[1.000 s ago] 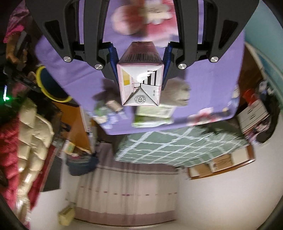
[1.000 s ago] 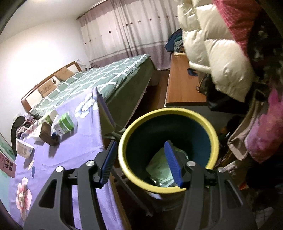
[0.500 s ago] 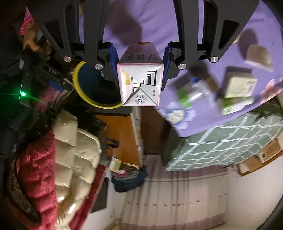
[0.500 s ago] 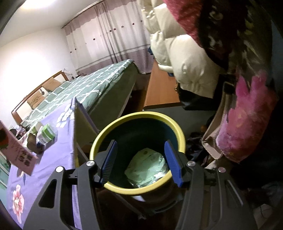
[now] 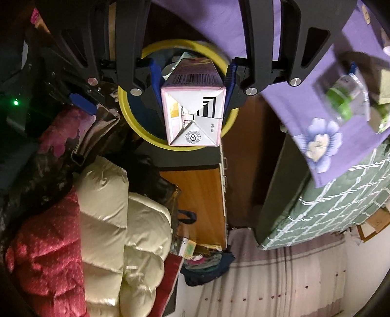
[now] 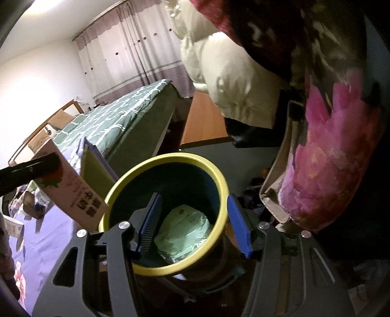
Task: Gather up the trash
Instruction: 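Carry the pink carton with the left tool and drop it into the bin, then reach the right tool to the clear green-banded jar and grasp it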
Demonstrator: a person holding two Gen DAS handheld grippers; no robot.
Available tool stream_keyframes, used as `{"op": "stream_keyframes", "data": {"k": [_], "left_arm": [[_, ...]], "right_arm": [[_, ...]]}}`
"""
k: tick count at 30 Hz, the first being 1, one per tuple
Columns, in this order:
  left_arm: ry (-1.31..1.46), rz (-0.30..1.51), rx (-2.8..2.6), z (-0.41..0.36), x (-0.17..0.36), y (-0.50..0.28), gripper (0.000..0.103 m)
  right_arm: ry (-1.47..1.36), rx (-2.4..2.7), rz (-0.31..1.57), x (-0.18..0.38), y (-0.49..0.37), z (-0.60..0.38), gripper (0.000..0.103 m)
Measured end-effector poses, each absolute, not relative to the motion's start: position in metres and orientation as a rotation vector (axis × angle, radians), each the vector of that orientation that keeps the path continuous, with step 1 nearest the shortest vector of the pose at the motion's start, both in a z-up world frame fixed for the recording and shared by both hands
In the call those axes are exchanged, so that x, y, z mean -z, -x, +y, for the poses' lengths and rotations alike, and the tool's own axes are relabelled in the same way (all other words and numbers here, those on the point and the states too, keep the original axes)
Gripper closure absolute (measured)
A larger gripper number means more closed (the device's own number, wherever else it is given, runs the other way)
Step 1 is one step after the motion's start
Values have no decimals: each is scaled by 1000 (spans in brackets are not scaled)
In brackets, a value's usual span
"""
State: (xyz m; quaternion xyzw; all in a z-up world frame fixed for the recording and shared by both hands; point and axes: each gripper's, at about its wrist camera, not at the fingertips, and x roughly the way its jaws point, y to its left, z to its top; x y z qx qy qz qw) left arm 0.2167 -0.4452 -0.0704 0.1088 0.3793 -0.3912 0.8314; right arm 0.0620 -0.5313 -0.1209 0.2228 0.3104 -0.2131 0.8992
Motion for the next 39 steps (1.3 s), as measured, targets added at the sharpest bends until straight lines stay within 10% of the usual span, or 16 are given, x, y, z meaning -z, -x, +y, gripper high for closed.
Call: {"op": "stream_keyframes", "data": {"k": [2,4,39], "left_arm": [[-236,826,828,-454,79,-220,54],[-236,819,816,-452,82,-219,25],[138,549,33,27,83,-264,10]], "right_arm": [[-472,450,650,125,-62,-535,47],[-476,454,656,128,-63,-537,47],[-122,-21,740,73,-264,-306,40]]}}
